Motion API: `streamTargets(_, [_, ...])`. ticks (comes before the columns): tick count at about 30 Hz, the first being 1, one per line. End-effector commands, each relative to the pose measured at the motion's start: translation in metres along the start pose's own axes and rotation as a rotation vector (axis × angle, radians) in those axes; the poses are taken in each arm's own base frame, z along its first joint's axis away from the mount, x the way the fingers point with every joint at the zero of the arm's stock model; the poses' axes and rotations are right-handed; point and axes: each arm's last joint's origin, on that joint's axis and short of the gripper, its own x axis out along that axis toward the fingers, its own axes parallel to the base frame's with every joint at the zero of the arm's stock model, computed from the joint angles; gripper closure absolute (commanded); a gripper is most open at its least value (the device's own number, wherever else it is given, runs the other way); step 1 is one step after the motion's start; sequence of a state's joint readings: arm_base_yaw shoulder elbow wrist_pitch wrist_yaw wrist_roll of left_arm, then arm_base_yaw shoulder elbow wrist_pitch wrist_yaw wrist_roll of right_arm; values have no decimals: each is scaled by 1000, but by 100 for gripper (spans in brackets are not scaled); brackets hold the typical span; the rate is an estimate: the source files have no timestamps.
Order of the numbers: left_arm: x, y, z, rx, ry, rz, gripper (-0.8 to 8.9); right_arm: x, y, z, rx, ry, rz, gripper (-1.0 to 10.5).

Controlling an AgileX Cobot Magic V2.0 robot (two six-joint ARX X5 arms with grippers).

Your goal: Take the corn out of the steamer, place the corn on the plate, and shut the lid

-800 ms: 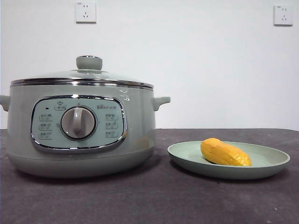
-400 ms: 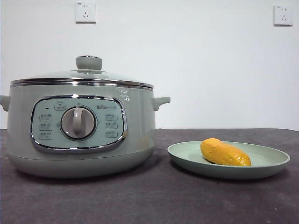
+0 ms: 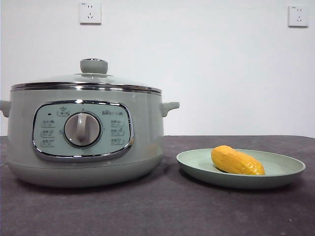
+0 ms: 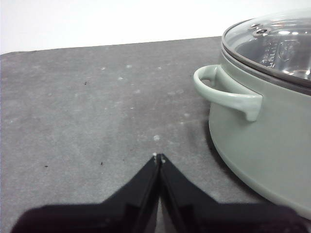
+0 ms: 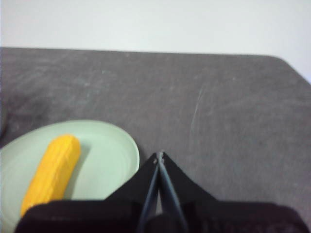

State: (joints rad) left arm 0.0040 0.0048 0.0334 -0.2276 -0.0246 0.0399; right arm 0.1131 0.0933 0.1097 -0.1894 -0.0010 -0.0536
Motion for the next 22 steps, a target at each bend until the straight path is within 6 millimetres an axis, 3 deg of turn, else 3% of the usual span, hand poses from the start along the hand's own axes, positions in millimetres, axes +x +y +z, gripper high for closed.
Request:
streamTargets(1, [2,0,-4,-12,5,1,814,2,0,-11,-7,5,3,946])
streamTargets(10, [2,0,-4,-12,5,1,814,4,2,-27,3,16,25,946])
streamTargets(22, [2,0,-4,-12,6,1,814,4,2,-27,87,19,19,946])
